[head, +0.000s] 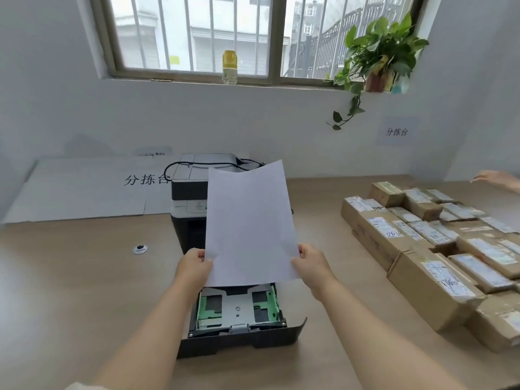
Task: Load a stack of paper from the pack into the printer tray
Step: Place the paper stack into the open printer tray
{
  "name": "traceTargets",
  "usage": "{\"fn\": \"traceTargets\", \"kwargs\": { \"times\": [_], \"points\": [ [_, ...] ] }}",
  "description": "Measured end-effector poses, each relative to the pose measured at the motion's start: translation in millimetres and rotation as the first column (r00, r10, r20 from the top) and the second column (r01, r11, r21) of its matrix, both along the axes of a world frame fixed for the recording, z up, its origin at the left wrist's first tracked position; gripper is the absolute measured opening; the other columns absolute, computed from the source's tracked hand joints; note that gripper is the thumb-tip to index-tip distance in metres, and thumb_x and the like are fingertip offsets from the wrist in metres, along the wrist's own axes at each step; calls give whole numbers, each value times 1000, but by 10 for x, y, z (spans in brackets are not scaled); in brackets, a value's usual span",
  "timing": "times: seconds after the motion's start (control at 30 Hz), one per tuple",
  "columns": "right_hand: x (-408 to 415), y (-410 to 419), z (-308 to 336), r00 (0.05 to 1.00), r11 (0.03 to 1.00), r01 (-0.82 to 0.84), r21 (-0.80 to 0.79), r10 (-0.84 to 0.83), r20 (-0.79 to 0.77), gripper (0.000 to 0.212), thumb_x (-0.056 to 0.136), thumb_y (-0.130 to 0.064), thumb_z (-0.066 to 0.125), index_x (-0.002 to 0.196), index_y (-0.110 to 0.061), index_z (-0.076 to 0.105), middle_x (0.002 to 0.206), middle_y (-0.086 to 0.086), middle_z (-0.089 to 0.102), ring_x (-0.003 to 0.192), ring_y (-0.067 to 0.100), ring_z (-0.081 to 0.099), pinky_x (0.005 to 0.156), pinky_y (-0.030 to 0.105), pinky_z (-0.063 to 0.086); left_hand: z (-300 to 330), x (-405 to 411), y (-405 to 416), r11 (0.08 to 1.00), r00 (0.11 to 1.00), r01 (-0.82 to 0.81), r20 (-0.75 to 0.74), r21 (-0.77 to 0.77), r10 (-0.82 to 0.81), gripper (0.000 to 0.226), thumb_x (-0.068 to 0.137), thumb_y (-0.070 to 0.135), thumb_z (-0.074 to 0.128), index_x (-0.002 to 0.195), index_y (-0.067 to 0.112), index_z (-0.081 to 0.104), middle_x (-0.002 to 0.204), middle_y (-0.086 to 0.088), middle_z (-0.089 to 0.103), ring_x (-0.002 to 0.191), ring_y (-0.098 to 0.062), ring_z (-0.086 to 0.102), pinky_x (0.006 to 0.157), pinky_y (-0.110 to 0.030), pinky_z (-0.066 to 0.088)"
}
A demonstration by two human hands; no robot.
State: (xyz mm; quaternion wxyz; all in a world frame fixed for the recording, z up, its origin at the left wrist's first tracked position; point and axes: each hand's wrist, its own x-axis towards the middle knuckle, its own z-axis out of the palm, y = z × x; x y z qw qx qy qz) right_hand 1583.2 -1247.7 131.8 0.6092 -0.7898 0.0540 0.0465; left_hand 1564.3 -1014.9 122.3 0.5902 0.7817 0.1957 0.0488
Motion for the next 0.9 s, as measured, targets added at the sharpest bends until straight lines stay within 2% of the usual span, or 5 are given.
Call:
{"fn": "traceTargets", "kwargs": {
  "times": [0.2,0.3,0.4,0.7,0.9],
  "points": [
    [23,40,-162,997,994,-71,80,71,4,36,88,12,43,112,-12,54,98,1,67,88,14,64,68,16,52,-162,-65,152,967,996,87,-1,-241,-90,23,93,1,51,111,14,46,102,-7,59,86,-22,60,69,-33,50],
    [-60,69,-260,993,989,-114,96,115,-1,31,91,10,44,107,-15,55,98,-1,67,87,10,64,59,10,51,-258,-95,218,916,995,101,61,-389,-84,19,92,6,56,108,16,53,106,-11,65,89,-26,64,73,-37,54],
    [-164,94,-462,992,989,-122,86,125,-28,33,90,9,43,102,-18,56,104,2,68,95,17,64,67,15,50,-406,-119,247,877,992,104,116,-470,-56,25,93,4,54,117,8,55,109,-15,67,81,-22,71,65,-32,60],
    [-389,171,-913,997,989,-37,143,46,-60,40,86,11,41,96,-23,59,95,-5,68,88,11,65,67,14,51,-915,-412,145,901,991,93,126,-423,-43,27,95,11,51,121,12,58,115,-12,71,104,-31,68,86,-47,55],
    [-509,220,-1208,995,972,89,218,-77,-63,29,89,8,50,86,-19,61,84,2,67,78,16,62,64,16,53,-1106,-640,27,928,988,136,117,-348,-100,22,97,13,49,111,22,63,100,4,76,90,-11,73,65,-20,58]
  ]
}}
